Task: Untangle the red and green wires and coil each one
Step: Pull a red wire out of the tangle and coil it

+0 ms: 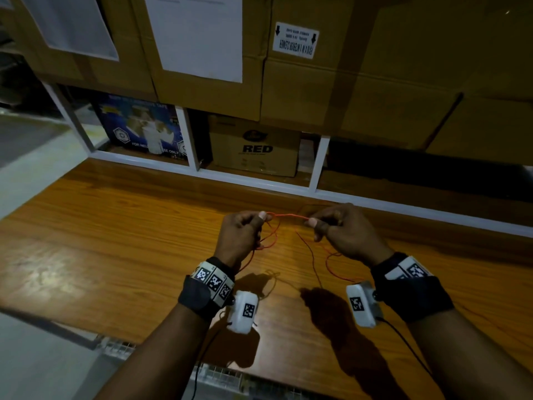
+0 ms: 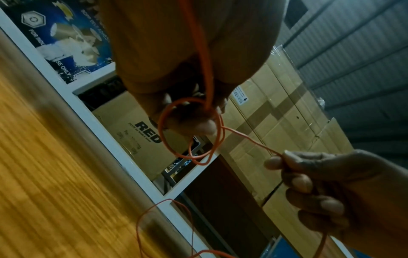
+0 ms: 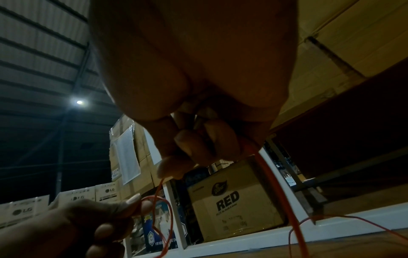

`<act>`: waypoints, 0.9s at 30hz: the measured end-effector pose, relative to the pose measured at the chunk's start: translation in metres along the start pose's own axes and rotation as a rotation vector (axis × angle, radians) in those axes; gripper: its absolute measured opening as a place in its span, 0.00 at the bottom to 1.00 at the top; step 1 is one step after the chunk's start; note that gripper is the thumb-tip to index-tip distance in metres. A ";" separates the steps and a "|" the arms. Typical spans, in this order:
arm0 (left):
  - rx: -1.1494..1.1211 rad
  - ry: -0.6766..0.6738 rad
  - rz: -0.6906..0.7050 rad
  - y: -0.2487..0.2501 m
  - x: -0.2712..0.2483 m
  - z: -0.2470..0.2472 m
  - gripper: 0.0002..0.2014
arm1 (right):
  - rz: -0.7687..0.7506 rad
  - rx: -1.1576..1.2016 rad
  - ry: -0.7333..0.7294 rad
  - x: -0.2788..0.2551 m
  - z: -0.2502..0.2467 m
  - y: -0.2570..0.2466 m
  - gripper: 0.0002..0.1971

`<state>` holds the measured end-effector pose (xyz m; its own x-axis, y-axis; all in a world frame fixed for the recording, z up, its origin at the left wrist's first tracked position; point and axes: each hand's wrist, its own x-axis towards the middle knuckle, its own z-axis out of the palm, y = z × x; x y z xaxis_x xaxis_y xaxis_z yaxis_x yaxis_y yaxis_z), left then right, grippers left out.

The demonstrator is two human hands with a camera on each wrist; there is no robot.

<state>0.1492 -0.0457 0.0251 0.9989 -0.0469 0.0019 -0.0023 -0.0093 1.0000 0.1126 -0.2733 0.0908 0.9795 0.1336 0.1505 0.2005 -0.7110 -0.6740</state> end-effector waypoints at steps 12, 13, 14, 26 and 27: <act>-0.274 0.028 -0.245 0.001 0.005 -0.026 0.11 | 0.174 -0.061 0.149 -0.004 -0.034 0.023 0.08; -0.274 0.037 -0.251 0.000 0.006 -0.026 0.11 | 0.185 -0.066 0.143 -0.005 -0.036 0.026 0.09; -0.291 0.068 -0.258 0.000 0.007 -0.027 0.10 | 0.194 -0.068 0.141 -0.007 -0.037 0.026 0.09; -0.602 0.504 -0.408 -0.018 0.025 -0.078 0.11 | 0.332 0.023 0.352 -0.027 -0.061 0.058 0.08; -0.555 0.491 -0.403 -0.019 0.025 -0.075 0.10 | 0.314 0.028 0.363 -0.026 -0.058 0.059 0.09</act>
<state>0.1774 0.0282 0.0069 0.8254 0.2955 -0.4811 0.2541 0.5665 0.7839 0.0976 -0.3588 0.0896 0.9245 -0.3380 0.1761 -0.0989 -0.6590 -0.7456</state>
